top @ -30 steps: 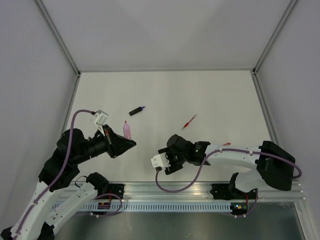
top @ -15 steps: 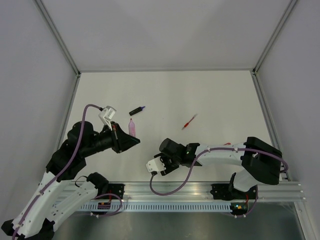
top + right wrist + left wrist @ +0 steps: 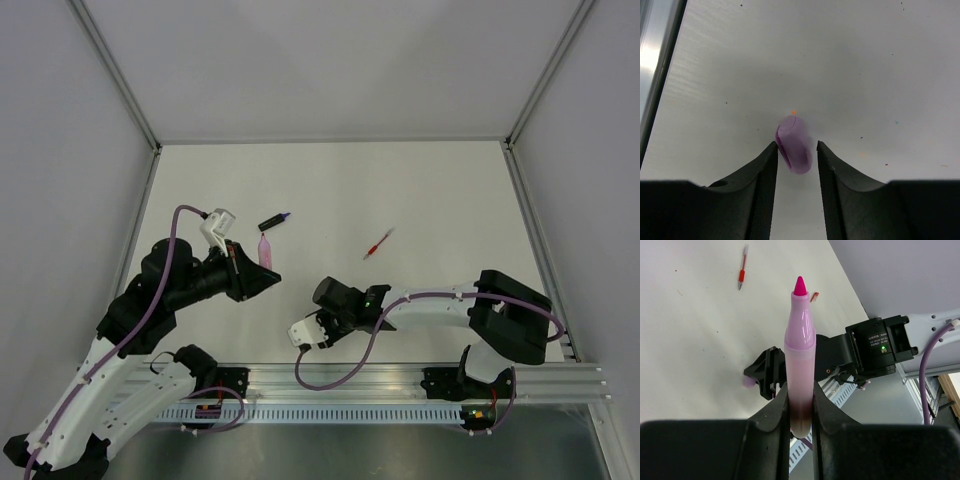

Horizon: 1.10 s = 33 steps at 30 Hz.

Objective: Insert the pens into the pen caps

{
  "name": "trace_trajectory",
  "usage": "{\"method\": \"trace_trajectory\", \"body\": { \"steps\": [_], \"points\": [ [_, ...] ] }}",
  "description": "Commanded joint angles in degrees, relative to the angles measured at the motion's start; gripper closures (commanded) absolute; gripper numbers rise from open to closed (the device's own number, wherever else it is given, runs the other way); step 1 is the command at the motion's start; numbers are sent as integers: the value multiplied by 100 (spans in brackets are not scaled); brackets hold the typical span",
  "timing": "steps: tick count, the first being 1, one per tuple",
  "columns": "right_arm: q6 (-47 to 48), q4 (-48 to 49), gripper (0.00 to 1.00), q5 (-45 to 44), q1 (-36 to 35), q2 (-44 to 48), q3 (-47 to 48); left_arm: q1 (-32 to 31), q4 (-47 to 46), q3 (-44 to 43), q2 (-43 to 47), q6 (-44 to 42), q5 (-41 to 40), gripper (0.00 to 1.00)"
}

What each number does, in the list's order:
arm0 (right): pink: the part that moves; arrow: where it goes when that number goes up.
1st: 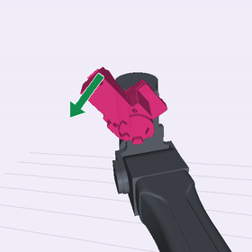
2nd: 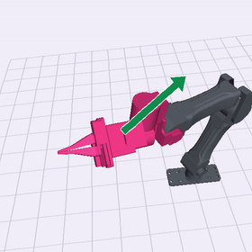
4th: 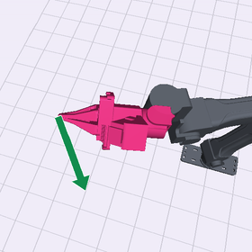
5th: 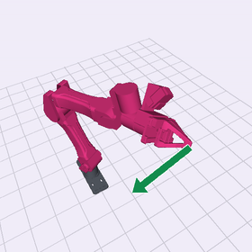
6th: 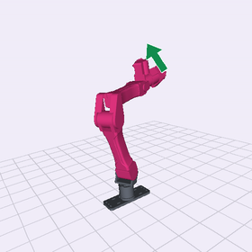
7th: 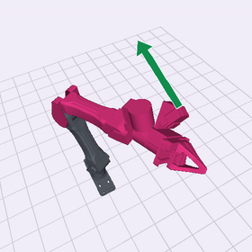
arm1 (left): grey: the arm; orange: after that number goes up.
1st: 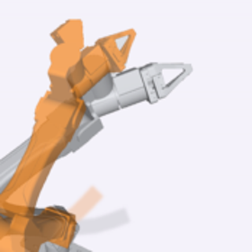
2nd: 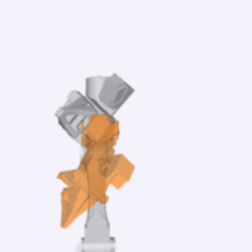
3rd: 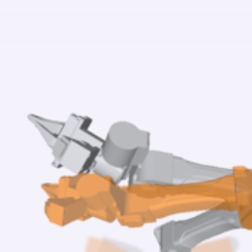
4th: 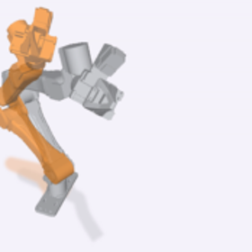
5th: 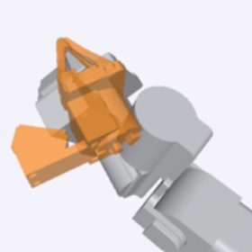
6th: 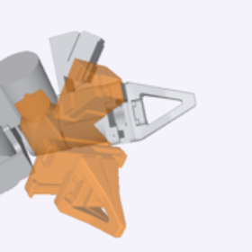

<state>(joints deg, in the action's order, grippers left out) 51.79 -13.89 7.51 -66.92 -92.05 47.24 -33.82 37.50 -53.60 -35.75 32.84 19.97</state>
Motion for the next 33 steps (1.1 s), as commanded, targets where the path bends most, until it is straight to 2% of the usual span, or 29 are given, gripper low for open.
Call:
{"method": "trace_trajectory", "body": {
  "steps": [1, 4, 7, 9, 11, 17, 22, 26, 28, 29, 33],
  "points": [
    [138, -17, 58, 111, -32, -173, 136, 7, -252, -19, -3, 135, -98, 98],
    [156, -8, 67, 93, -32, -217, 136, 7, -260, 17, -2, 135, -151, 98],
    [138, -61, 84, 128, -32, -261, 171, 7, -278, 17, -20, 126, -186, 98],
    [33, -148, 89, 259, -32, -296, 232, 7, -287, 17, -37, 109, -265, 98],
    [-81, -210, 99, 347, -15, -331, 303, 7, -287, 25, -64, 91, -353, 98],
    [-959, -465, 100, 514, 126, -384, 593, 7, -365, 209, -169, -14, -783, 98],
    [-1916, 104, 100, 611, 372, 239, 146, 7, -585, 403, -328, 3, -933, 98],
    [-2752, 615, 100, 8, 600, 802, -216, 16, -874, 657, -284, 100, -960, 98],
    [-2902, 423, 100, -205, 653, 908, -67, 16, -1042, 789, -170, 179, -820, 98],
    [-3259, 387, 100, -310, 714, 908, 125, 16, -1173, 982, -117, 196, -706, 98],
    [-3902, 133, 100, -845, 1092, 838, 636, 16, -2155, 1457, -108, 170, 153, 98]
  ]
}}
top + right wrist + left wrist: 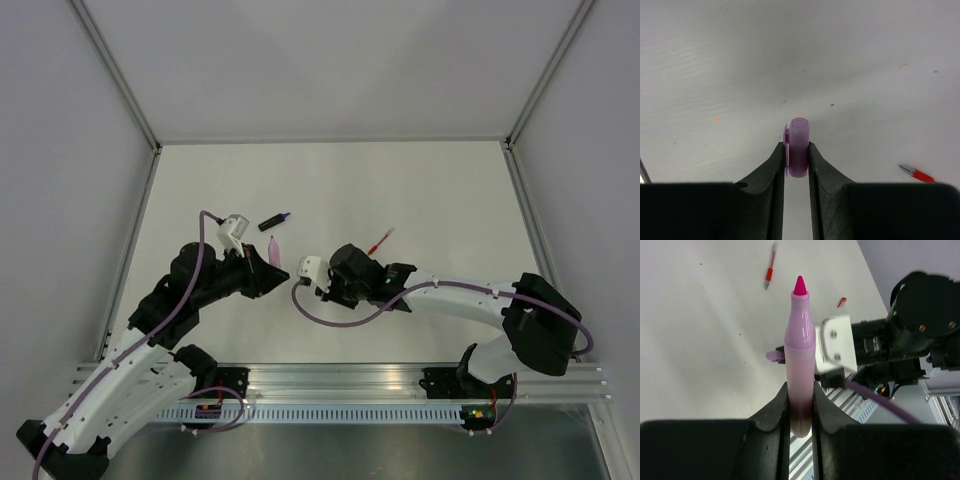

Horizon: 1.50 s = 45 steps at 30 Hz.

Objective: Insert the pens into the pen caps

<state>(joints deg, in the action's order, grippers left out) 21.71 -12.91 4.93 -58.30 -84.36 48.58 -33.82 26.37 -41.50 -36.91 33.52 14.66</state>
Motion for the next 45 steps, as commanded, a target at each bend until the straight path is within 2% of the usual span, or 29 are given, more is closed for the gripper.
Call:
{"method": "trace_trajectory", "body": {
  "steps": [1, 3, 8, 12, 16, 24, 31, 39, 45],
  "points": [
    [-1028, -10, 100, -694, 301, 42, 608, 16, -1264, 352, -70, 85, 897, 98],
    [-1448, -185, 100, -748, 581, -36, 942, 7, -1790, 633, -211, 59, 1388, 98],
    [-2144, -765, 100, -607, 1119, -248, 1785, -1, -2592, 950, -651, 50, 1856, 98],
    [-2786, -670, 100, -581, 1479, -143, 2138, -89, -3531, 1047, -836, 41, 2549, 98],
    [-3180, -257, 100, -519, 1655, 261, 2253, -160, -3832, 1003, -889, -82, 2867, 98],
    [-4113, 1684, 100, 447, 1699, 1447, 1656, -160, -4394, 1003, -739, 234, 3087, 98],
    [-5404, 4107, 100, 974, 1699, 2335, 276, -160, -5361, 1188, -792, 822, 3482, 98],
    [-6504, 6034, 100, 1396, 1691, 2442, -480, -160, -5819, 1267, -695, 1069, 3553, 98],
    [-6820, 6510, 100, 1484, 1682, 2345, -630, -160, -5801, 1276, -757, 1017, 3562, 98]
  ]
}}
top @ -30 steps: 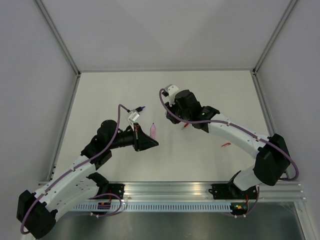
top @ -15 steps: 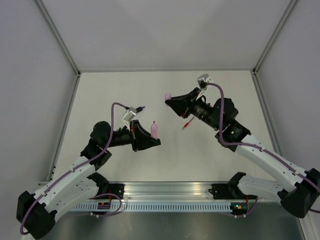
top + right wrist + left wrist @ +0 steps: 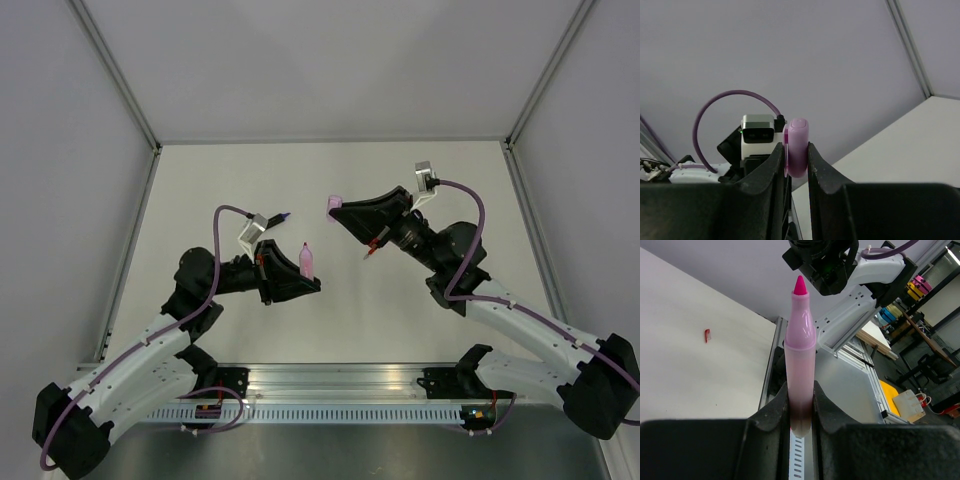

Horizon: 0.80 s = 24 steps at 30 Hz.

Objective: Insert the pens into the pen caps

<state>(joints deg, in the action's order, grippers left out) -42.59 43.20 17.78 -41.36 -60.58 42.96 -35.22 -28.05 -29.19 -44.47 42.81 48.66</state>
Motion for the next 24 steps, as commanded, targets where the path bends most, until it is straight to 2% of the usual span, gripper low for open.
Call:
{"method": "trace_trajectory", "body": {
  "steps": [1, 15, 24],
  "points": [
    [-460, 944, 100, 226, -21, -42, -68, -20, -359, 54, -18, 79, 161, 98],
    [-804, 1568, 100, 569, -345, -709, 28, -20, -412, 71, -36, 88, 345, 98],
    [-698, 1692, 100, 542, -671, -737, -209, -20, -394, 124, -18, 70, 337, 98]
  ]
}}
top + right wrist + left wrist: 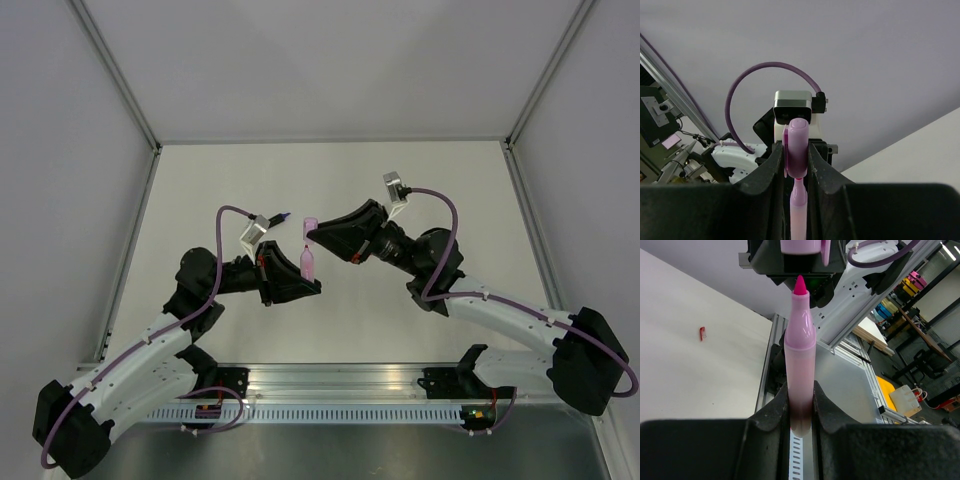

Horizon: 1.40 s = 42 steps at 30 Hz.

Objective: Insert the pens into the pen caps

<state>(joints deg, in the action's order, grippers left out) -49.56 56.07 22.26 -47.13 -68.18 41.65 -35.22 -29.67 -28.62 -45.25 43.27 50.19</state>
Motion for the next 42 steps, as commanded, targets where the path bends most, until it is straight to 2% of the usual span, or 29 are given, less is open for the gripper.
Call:
{"method": "trace_trajectory", "body": {
  "steps": [1, 28, 31, 38, 42],
  "points": [
    [43, 404, 100, 94, -112, 24, -95, -20, -241, 67, 61, 24, 184, 98],
    [834, -641, 100, 182, -569, 367, -605, -11, 190, -100, 307, -240, -62, 98],
    [817, -624, 95, 287, -578, 376, -640, -20, 181, -117, 316, -257, -45, 98],
    [781, -509, 63, 244, -604, 288, -465, -20, -100, -47, 219, -213, 157, 98],
    [957, -764, 55, 86, -595, 323, -307, -20, -109, -3, 236, -222, 210, 98]
  ]
}}
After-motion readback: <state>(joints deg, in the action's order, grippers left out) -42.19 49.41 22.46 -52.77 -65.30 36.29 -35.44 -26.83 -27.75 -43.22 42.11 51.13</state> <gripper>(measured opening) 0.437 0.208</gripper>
